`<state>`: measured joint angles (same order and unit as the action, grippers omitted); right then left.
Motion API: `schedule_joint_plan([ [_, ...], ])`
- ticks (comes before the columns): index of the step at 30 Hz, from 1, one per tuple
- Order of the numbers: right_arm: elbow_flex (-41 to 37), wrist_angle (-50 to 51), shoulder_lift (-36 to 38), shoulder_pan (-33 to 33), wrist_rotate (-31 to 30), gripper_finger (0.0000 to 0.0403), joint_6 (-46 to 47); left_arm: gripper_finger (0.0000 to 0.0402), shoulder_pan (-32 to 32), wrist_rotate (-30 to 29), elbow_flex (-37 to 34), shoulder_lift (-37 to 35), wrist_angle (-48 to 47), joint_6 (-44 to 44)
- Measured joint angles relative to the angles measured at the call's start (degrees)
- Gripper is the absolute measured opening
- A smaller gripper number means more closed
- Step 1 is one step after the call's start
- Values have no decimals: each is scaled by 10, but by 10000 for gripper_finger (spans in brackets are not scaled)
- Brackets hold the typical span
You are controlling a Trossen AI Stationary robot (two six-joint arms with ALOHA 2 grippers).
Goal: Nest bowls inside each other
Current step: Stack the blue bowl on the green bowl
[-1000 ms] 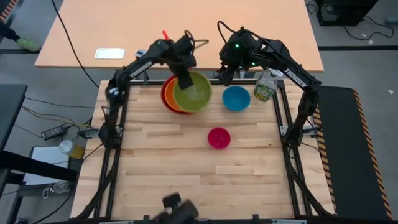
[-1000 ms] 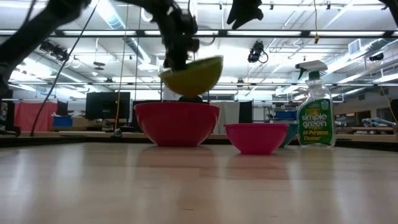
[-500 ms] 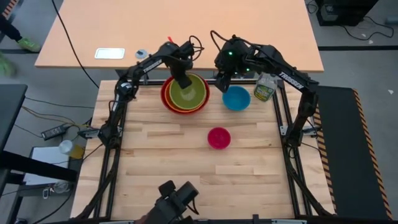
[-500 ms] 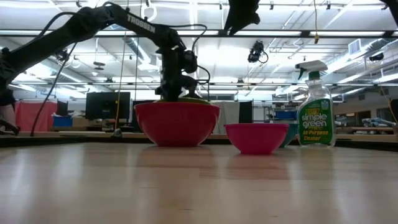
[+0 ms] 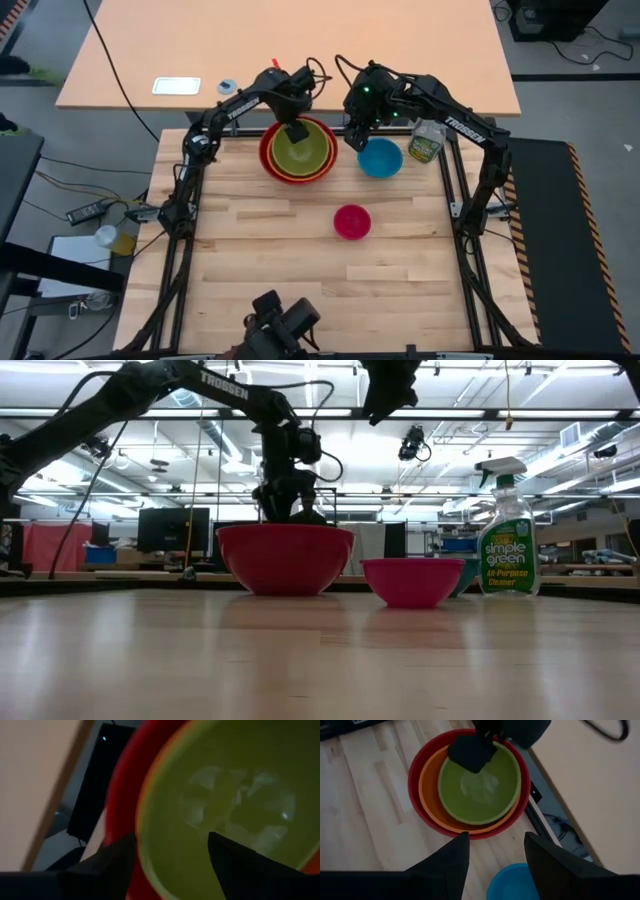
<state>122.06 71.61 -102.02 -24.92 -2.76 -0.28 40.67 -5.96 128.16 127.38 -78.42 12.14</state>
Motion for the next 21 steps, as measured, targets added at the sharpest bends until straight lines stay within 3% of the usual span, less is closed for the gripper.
schedule_joint_plan([
  [5, 0, 0, 0, -8, 9, 197, -6, 255, 11, -9, 0, -22, 24, 21],
  [10, 0, 11, 0, -6, 14, 197, -3, 233, 2, 23, 1, -40, 33, 84],
  [21, -7, 41, 8, -3, 27, 197, -6, 179, -3, 91, -1, -40, 49, 71],
])
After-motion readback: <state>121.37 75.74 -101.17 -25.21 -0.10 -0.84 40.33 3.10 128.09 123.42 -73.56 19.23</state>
